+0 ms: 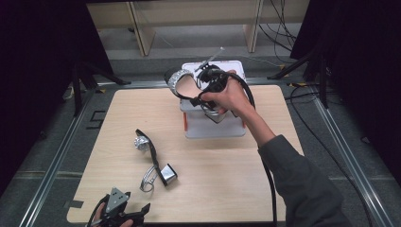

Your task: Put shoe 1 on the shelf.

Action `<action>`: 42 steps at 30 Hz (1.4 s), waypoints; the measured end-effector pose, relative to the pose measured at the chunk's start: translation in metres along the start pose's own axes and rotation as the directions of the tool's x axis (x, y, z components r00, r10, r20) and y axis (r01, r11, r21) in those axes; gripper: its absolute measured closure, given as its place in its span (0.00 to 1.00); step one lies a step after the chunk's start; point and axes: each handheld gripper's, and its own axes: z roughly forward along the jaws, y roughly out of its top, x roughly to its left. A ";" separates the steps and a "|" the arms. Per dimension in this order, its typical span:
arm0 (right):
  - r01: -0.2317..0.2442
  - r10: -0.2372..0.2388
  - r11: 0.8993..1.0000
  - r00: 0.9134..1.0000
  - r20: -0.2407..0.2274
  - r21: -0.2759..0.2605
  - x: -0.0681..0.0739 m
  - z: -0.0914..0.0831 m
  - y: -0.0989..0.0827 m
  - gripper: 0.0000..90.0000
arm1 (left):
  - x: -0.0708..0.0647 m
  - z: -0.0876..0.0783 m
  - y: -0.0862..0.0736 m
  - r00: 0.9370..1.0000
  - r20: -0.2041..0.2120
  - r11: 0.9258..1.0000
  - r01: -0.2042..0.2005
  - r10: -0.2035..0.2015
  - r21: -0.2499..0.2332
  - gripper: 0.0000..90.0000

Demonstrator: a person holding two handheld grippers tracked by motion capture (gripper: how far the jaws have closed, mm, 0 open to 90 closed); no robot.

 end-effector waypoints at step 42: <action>-0.508 0.500 0.861 0.851 0.164 0.011 -0.088 0.053 0.039 0.25 | 0.001 -0.003 0.000 1.000 0.020 1.000 -0.011 0.011 -0.016 0.18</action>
